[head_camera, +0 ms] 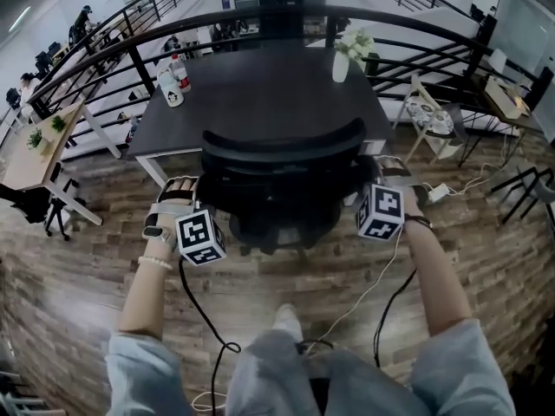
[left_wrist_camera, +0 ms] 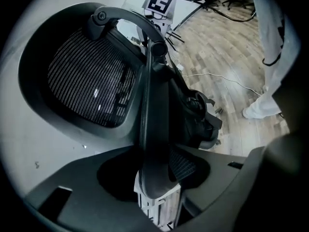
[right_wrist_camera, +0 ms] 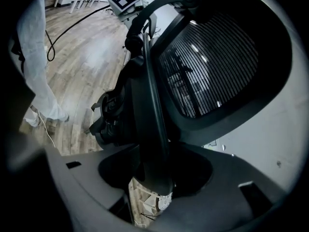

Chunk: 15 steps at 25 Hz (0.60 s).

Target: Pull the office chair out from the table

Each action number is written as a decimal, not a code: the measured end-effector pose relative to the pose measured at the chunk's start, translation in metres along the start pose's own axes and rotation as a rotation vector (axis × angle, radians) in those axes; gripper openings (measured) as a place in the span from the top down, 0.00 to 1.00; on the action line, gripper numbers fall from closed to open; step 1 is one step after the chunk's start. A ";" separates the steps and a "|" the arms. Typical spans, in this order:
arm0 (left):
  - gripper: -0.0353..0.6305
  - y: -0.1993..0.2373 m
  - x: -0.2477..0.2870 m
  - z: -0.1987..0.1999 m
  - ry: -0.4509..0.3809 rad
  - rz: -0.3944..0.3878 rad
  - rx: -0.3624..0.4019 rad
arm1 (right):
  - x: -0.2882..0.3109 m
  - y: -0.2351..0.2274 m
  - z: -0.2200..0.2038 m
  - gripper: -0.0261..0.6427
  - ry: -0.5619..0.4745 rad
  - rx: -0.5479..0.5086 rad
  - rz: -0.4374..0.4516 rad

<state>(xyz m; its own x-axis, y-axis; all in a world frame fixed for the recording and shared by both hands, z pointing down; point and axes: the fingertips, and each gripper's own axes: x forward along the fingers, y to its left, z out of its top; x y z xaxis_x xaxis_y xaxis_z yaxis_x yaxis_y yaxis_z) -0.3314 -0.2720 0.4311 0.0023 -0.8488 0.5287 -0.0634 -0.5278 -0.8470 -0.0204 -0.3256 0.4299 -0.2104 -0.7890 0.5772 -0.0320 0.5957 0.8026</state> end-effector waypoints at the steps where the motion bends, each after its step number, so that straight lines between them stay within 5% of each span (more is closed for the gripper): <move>1: 0.66 -0.005 -0.008 0.002 -0.002 0.003 -0.005 | -0.006 0.005 0.000 0.67 -0.006 -0.002 -0.002; 15: 0.65 -0.063 -0.098 0.008 0.073 0.057 -0.019 | -0.096 0.071 0.003 0.67 -0.061 0.008 -0.040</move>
<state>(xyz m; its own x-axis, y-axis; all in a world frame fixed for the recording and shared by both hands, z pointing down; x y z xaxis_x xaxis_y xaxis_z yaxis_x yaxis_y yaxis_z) -0.3197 -0.1557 0.4327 -0.0741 -0.8724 0.4832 -0.0806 -0.4777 -0.8748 -0.0049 -0.2066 0.4312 -0.2678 -0.8017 0.5344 -0.0489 0.5653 0.8235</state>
